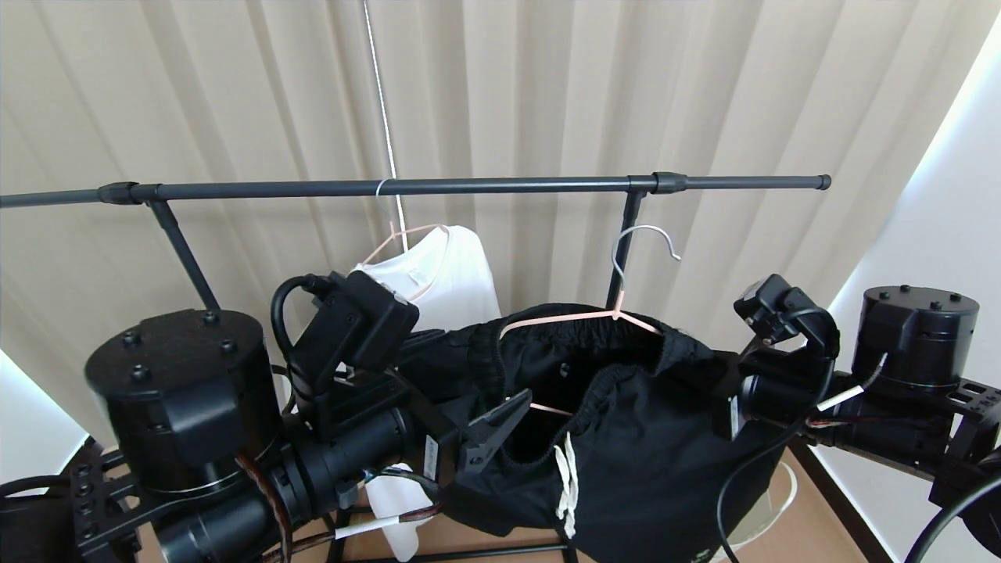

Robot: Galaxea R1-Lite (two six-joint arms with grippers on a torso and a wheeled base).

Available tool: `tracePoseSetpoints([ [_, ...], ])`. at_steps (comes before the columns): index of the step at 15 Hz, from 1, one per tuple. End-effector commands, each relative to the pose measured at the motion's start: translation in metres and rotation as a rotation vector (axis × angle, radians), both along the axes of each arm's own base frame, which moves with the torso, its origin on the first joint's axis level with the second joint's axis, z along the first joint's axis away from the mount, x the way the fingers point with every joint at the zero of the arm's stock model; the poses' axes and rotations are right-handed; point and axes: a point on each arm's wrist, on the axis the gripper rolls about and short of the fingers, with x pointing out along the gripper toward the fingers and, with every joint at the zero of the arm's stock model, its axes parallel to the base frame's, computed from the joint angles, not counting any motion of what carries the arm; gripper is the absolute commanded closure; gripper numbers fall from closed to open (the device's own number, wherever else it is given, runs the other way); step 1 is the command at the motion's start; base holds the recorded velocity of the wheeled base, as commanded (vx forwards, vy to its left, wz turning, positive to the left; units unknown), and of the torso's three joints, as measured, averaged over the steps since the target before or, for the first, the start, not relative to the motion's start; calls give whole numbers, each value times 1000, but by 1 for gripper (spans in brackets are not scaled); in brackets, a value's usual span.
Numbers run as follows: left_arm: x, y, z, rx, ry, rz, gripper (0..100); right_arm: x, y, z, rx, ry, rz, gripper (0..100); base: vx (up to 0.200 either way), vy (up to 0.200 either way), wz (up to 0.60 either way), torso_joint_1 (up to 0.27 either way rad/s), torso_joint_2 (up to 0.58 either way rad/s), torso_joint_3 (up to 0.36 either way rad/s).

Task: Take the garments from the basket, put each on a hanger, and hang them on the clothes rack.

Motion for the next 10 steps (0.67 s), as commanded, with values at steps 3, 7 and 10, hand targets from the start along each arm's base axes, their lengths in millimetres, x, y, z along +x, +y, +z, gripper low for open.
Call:
tracePoseSetpoints([
  [3, 11, 24, 26, 16, 0, -79, 0, 0, -9, -4, 3, 13, 34, 100, 0, 0, 0, 0, 0, 0],
  [7, 27, 35, 34, 39, 32, -214, 0, -1, -15, -4, -8, 0, 57, 100, 0, 0, 0, 0, 0, 0],
  [10, 44, 44, 37, 234, 71, -219, 0, -1, -17, -6, -38, -19, 69, 100, 0, 0, 0, 0, 0, 0],
])
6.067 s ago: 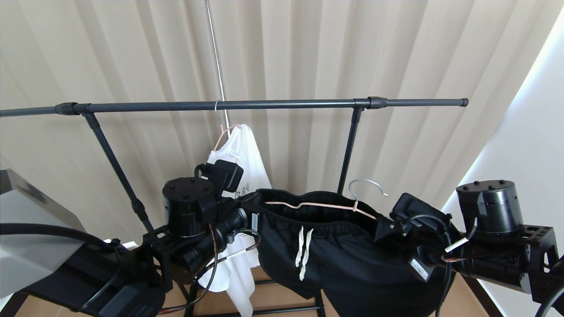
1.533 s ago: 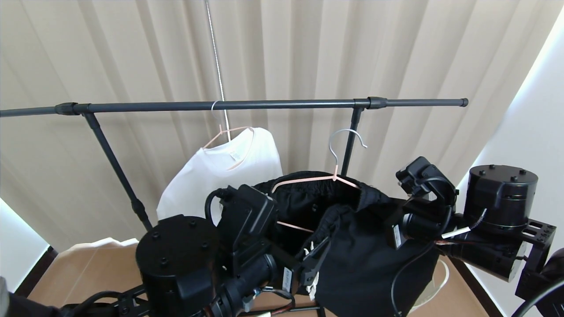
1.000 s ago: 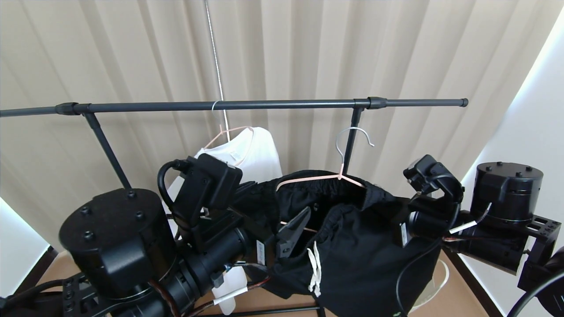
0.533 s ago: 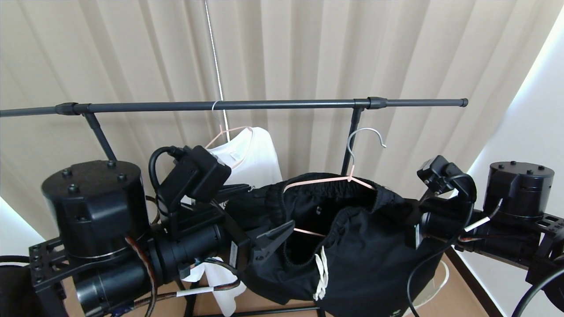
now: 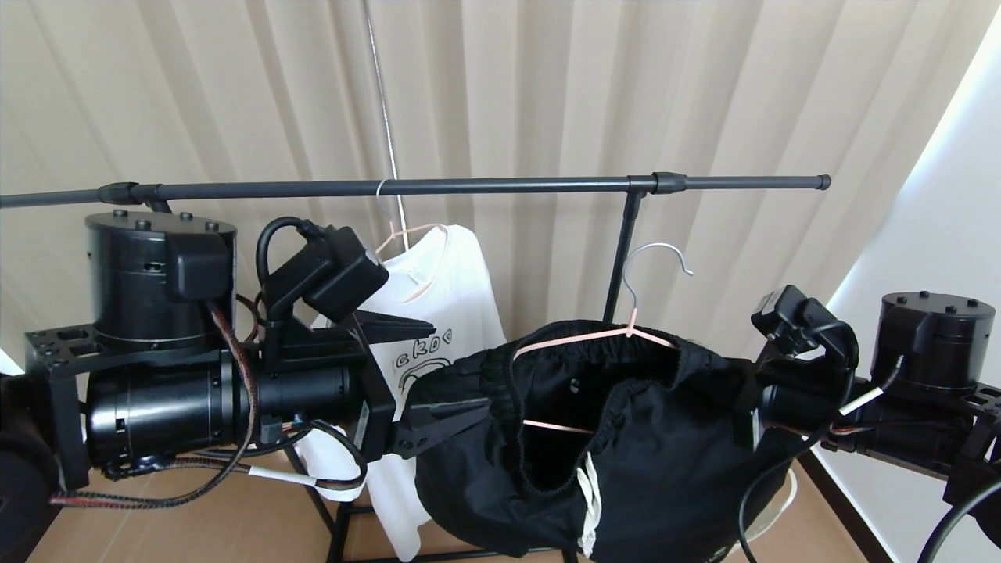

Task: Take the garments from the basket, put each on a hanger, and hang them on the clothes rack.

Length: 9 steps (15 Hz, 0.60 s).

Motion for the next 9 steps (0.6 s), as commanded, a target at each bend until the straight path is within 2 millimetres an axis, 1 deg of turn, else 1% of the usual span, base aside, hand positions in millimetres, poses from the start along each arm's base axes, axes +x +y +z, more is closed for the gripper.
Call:
tracePoseSetpoints([
  [1, 21, 11, 6, 127, -87, 1, 0, 0, 0, 0, -5, -4, -1, 100, 0, 0, 0, 0, 0, 0],
  [2, 27, 12, 3, 199, -127, -23, 0, 0, -1, 0, -5, -6, -1, 100, 0, 0, 0, 0, 0, 0],
  [4, 36, 9, -3, 247, -146, -51, 0, 0, -1, 0, -6, -7, 0, 100, 0, 0, 0, 0, 0, 0],
  [6, 51, 0, -21, 336, -193, -123, 0, -2, 0, -1, -7, -2, 3, 100, 0, 0, 0, 0, 0, 0],
  [9, 62, -6, -32, 371, -237, -213, 0, -6, -1, 3, -9, -19, 8, 100, 0, 0, 0, 0, 0, 0],
])
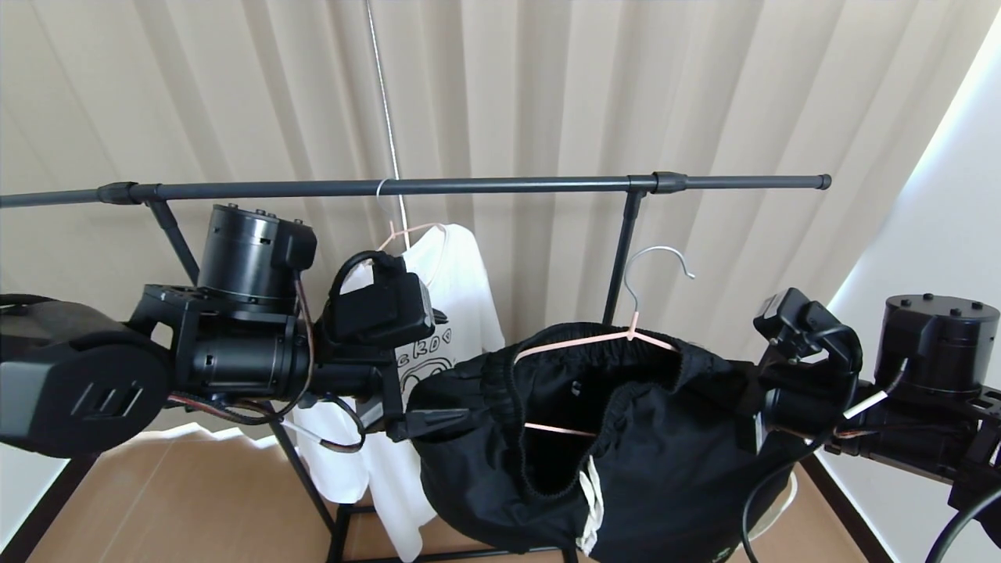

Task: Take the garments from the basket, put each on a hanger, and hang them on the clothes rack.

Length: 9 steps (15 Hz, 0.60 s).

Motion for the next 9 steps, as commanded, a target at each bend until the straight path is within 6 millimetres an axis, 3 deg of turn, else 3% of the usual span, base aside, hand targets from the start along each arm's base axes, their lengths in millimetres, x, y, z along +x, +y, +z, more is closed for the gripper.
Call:
tracePoseSetpoints([
  [1, 14, -6, -16, 36, 23, -13, 0, -3, 0, 3, -3, -16, 7, 100, 0, 0, 0, 0, 0, 0],
  [4, 26, -15, -19, 35, 21, -26, 0, -9, 3, 3, -18, -31, 32, 100, 0, 0, 0, 0, 0, 0],
  [9, 27, -26, -19, 1, 52, -58, 0, -13, 9, 4, -32, -47, 64, 100, 0, 0, 0, 0, 0, 0],
])
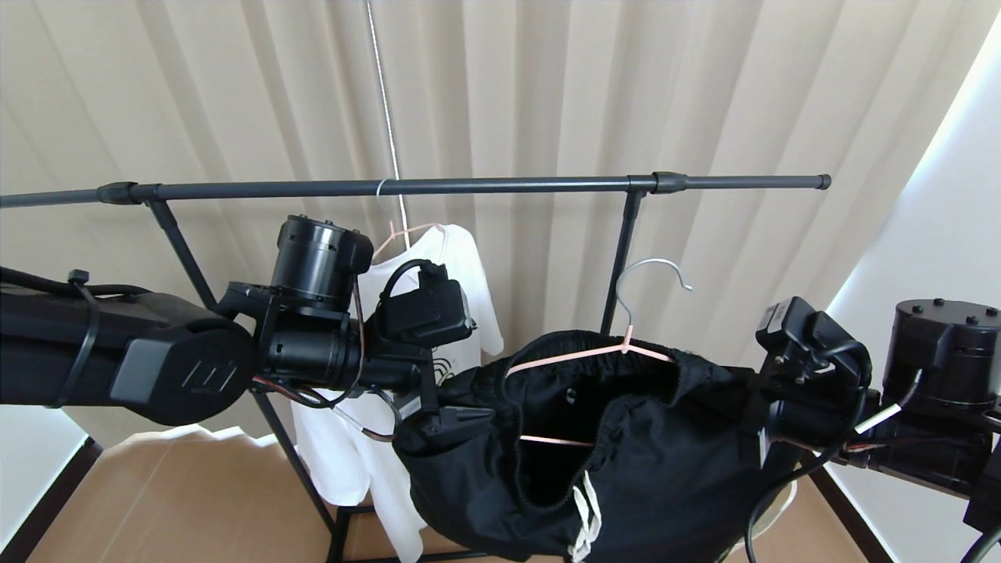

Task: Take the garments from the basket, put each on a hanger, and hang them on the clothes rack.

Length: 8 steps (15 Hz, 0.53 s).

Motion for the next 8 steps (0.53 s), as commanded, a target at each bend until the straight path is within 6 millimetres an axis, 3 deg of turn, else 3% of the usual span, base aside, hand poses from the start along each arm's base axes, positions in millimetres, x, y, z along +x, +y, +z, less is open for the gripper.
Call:
tracePoseSetpoints([
  [1, 1, -4, -4, -2, 19, -3, 0, -1, 1, 1, -1, -4, 7, 100, 0, 0, 0, 0, 0, 0],
  [8, -3, -20, -8, -51, 126, 12, 0, -7, 5, 5, 3, -23, 32, 100, 0, 0, 0, 0, 0, 0],
])
